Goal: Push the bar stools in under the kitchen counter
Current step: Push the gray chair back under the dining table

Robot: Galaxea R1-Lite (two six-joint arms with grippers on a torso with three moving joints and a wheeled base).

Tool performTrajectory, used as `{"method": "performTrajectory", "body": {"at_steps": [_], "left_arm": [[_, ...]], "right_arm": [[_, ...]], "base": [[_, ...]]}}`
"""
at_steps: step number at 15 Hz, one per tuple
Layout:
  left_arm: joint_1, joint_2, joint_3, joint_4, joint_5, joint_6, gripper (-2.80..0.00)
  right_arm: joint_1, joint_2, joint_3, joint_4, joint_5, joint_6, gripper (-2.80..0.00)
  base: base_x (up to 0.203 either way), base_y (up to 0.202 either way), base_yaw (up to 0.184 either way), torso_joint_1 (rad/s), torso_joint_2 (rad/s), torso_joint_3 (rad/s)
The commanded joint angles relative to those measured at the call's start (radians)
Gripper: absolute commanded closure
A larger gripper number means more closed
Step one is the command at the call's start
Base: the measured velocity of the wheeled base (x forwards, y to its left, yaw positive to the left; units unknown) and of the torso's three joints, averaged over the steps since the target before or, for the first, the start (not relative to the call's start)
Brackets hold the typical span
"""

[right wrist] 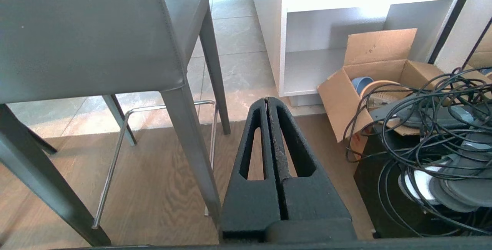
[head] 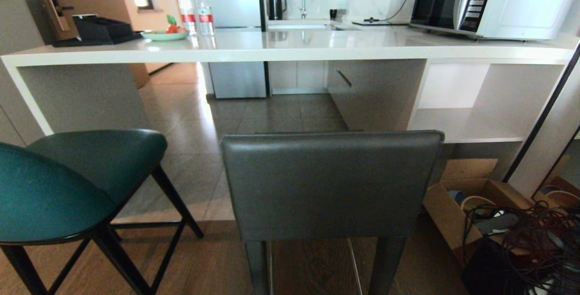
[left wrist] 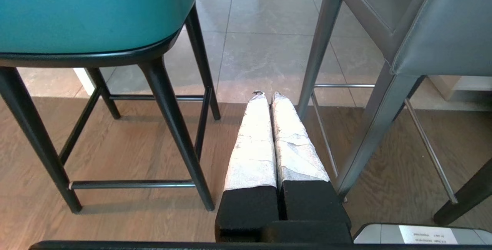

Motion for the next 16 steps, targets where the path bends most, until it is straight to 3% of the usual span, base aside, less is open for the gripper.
{"method": "performTrajectory", "body": {"at_steps": [1,16], "left_arm": [[0.0,-0.002,0.0,0.001,0.0,0.0,0.0],[0.004,-0.002,-0.002,0.003,0.0,0.006,0.0]], "right_arm": [[0.0,0.0,0.005,0.0,0.0,0.0,0.0],[0.0,0.0,0.005,0.0,0.0,0.002,0.0]], "base": [[0.0,0.0,0.0,0.0,0.0,0.0],[0.0,0.0,0.0,0.0,0.0,0.0]]}}
